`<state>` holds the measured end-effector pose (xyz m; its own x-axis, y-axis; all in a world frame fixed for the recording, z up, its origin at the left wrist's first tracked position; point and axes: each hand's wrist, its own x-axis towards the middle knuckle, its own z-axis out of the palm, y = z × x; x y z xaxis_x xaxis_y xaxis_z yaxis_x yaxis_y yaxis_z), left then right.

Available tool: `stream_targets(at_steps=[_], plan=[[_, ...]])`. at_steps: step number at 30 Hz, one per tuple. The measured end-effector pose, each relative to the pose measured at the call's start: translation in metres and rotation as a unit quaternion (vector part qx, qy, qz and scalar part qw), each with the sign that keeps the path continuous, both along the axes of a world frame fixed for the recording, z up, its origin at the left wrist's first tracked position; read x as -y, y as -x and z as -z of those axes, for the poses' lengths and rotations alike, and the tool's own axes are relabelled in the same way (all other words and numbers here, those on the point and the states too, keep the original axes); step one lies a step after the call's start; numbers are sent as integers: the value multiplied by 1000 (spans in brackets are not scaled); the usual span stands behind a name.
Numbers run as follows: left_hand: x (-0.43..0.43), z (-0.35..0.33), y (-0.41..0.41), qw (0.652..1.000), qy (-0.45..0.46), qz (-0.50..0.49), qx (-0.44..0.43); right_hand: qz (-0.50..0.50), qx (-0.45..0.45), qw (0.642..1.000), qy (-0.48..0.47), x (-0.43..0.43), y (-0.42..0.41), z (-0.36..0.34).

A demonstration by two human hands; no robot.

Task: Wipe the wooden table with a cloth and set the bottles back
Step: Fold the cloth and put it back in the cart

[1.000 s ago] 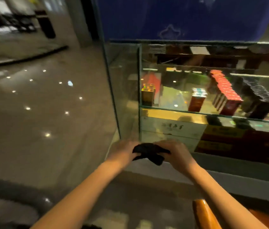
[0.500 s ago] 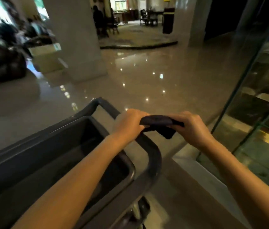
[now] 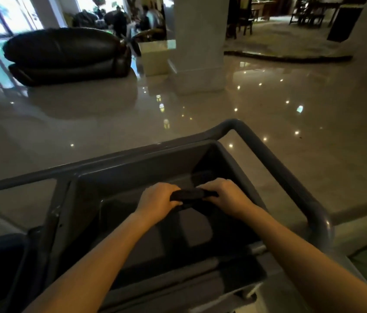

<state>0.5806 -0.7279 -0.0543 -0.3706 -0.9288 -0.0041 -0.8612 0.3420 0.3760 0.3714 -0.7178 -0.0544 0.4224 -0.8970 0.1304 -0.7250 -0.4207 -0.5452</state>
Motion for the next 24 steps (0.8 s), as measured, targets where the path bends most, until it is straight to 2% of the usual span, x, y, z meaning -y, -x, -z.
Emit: stream_targets(at_steps=[5,10,14,20,24], plan=[[-6,49,-42,993,-81,-66,51,-77,-57,992,-84,24,-49,49],[-6,91,-50,980,-147,-76,110,-91,-170,971,-143,39,-71,89],[-7,111,-45,972,-177,-76,134,-117,-238,952,-155,37,-73,112],[-18,127,-41,959,-226,-66,157,-136,-288,932,-175,31,-74,127],[-24,126,-46,954,-247,-90,143,-126,-283,933,-183,26,-70,129]])
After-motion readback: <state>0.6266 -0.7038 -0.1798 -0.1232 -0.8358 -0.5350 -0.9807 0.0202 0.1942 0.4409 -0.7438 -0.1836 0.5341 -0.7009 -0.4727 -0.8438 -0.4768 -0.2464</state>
